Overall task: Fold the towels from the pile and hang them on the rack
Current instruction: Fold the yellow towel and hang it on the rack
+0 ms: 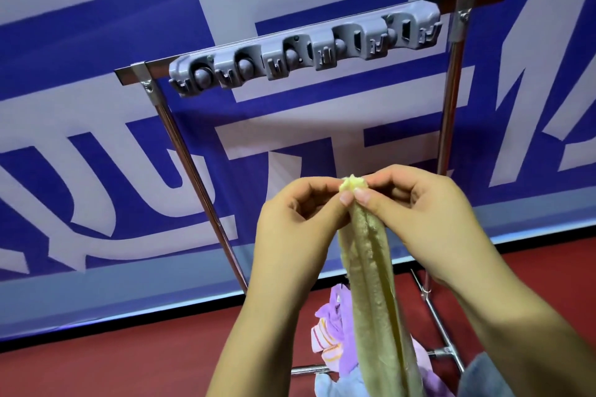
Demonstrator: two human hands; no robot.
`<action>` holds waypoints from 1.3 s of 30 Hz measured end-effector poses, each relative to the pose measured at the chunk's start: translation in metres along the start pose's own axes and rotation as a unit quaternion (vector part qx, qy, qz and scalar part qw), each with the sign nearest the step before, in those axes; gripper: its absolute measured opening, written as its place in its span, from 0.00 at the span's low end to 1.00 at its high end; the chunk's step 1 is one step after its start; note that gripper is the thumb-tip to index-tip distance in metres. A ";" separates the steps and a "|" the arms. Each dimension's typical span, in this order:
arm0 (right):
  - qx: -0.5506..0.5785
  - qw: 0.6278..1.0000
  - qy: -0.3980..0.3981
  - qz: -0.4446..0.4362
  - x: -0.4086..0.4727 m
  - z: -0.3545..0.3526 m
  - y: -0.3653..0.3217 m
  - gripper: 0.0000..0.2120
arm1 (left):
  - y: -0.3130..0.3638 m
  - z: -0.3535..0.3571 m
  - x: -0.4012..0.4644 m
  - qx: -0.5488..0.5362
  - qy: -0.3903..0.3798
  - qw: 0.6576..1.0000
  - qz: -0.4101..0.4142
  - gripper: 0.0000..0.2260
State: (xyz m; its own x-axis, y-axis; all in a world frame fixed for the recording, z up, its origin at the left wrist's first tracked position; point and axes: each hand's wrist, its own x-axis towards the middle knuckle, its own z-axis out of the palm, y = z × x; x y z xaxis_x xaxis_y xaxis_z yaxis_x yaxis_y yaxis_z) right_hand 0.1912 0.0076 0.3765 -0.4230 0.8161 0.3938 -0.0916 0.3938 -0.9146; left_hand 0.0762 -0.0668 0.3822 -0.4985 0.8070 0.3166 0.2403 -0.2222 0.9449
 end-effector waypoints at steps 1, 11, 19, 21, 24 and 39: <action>-0.007 1.000 0.005 -0.003 -0.001 0.001 0.000 0.05 | 0.000 0.000 -0.001 0.009 -0.002 1.000 0.002 0.05; -0.064 0.997 0.033 -0.016 -0.001 0.008 0.008 0.07 | 0.006 -0.005 -0.005 -0.024 -0.071 0.996 -0.039 0.12; 0.099 0.992 -0.079 0.014 0.009 -0.007 0.005 0.04 | -0.009 -0.033 0.006 0.135 -0.032 0.989 0.056 0.12; 0.146 0.985 -0.088 0.025 0.010 -0.009 0.002 0.05 | -0.015 -0.039 0.009 0.192 -0.082 0.975 0.072 0.17; 0.177 0.979 -0.094 0.029 0.012 -0.010 -0.001 0.07 | -0.023 -0.040 0.012 0.245 -0.134 0.957 0.072 0.14; 0.214 0.969 -0.116 0.034 0.013 -0.025 -0.010 0.13 | -0.058 -0.040 0.018 -0.043 -0.262 0.959 -0.096 0.23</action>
State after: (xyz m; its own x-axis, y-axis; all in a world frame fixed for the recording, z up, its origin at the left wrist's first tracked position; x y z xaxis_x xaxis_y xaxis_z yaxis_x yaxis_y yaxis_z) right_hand 0.2090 0.0245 0.3927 -0.6280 0.6970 0.3462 -0.4021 0.0903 -0.9111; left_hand 0.0193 -0.0612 0.3364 -0.0332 0.9968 0.0722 0.1053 -0.0683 0.9921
